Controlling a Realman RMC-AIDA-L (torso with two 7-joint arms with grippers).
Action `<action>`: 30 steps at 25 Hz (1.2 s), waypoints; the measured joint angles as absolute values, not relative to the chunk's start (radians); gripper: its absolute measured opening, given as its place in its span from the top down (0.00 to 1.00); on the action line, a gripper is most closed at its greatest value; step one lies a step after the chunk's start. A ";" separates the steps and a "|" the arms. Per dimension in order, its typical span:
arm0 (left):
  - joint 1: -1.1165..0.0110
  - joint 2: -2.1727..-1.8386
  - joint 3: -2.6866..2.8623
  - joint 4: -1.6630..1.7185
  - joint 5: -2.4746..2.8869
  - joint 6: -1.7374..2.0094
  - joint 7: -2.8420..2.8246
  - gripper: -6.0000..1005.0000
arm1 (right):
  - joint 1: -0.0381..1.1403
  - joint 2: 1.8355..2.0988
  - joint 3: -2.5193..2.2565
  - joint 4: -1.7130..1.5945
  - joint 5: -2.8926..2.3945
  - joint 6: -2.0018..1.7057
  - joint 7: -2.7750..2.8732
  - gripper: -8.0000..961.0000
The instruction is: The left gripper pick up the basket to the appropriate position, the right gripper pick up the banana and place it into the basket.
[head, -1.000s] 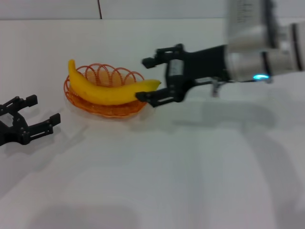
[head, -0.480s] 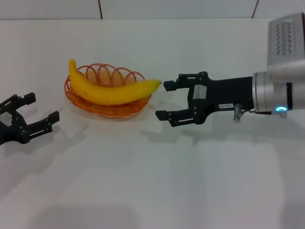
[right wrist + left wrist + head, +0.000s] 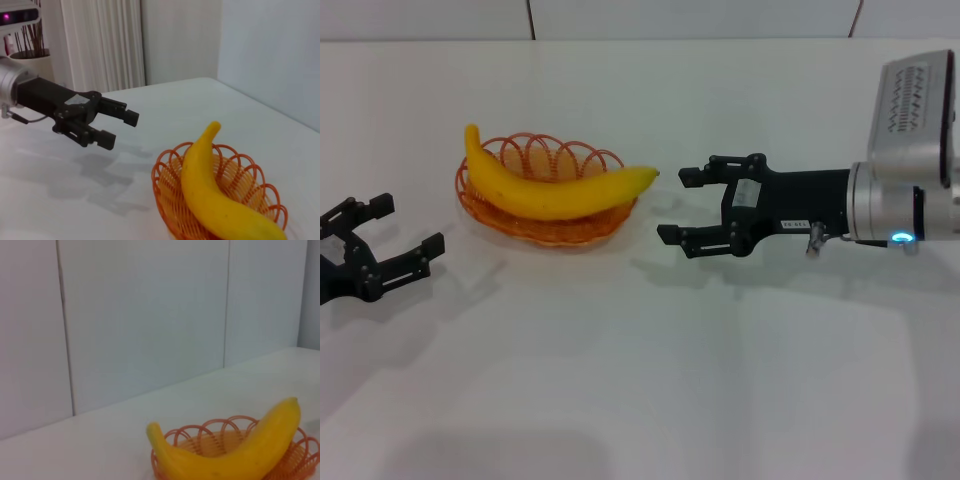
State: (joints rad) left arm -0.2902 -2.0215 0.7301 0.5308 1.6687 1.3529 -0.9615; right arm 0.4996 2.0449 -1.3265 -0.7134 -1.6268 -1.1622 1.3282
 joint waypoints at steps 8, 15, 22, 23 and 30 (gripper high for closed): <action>-0.290 -2.027 0.730 0.531 1.669 1.353 -0.952 0.11 | 0.517 2.042 -1.325 -0.678 -1.609 -1.174 1.319 0.15; -0.290 -2.028 0.730 0.531 1.667 1.353 -0.946 0.11 | 0.517 2.042 -1.329 -0.677 -1.609 -1.175 1.319 0.15; -0.290 -2.028 0.739 0.529 1.676 1.353 -0.946 0.11 | 0.516 2.042 -1.330 -0.676 -1.610 -1.176 1.321 0.15; -0.290 -2.028 0.739 0.529 1.677 1.353 -0.946 0.11 | 0.516 2.042 -1.331 -0.676 -1.611 -1.176 1.322 0.15; -0.288 -2.026 0.741 0.529 1.692 1.353 -0.946 0.11 | 0.513 2.040 -1.331 -0.676 -1.612 -1.177 1.325 0.15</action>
